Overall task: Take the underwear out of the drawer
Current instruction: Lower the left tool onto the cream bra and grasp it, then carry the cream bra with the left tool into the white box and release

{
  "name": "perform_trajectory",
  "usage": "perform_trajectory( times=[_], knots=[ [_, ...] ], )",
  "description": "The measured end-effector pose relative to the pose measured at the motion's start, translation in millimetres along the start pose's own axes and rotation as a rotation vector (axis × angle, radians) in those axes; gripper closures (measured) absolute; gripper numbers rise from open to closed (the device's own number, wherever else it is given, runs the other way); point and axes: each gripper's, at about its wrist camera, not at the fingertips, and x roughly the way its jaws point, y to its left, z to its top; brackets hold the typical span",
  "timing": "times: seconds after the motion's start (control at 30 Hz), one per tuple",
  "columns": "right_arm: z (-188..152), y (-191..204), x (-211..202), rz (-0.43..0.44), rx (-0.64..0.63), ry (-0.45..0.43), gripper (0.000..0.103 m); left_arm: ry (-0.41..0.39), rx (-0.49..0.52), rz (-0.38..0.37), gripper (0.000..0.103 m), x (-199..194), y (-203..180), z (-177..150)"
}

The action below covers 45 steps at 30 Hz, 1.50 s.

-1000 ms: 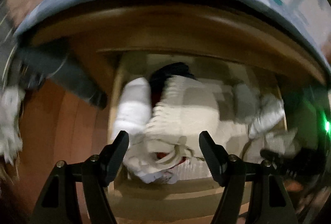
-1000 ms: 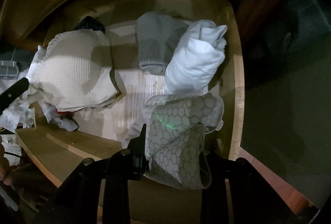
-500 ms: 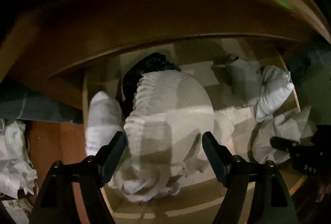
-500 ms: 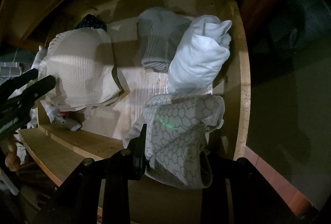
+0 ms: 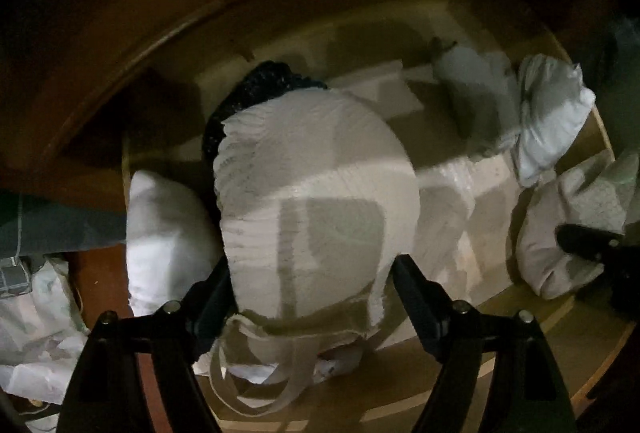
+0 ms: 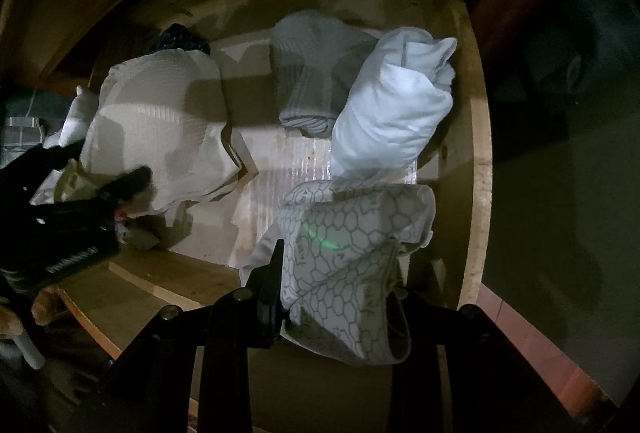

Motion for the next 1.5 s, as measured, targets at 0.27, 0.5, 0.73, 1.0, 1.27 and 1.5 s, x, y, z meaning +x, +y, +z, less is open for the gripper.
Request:
perform_trajectory(
  times=[0.27,0.5,0.73,1.0,1.27,1.5],
  knots=[
    [1,0,2,0.002,-0.006,0.005,0.074,0.066,-0.025,0.002,0.031,12,-1,8],
    [1,1,2,0.002,-0.008,0.004,0.074,0.058,0.001,0.017,0.071,1,-12,-2],
    [0,0,3,0.001,-0.008,0.005,0.074,-0.003,-0.021,-0.037,0.079,-35,-13,-11],
    [-1,4,3,-0.014,-0.008,-0.004,0.074,-0.074,-0.036,-0.086,0.08,-80,-9,-34],
    [-2,7,3,-0.023,-0.008,-0.003,0.074,-0.103,-0.096,-0.179,0.08,-115,5,-40],
    [0,7,4,-0.024,-0.006,0.0,0.074,-0.15,-0.093,-0.227,0.08,-149,7,-47]
  ],
)
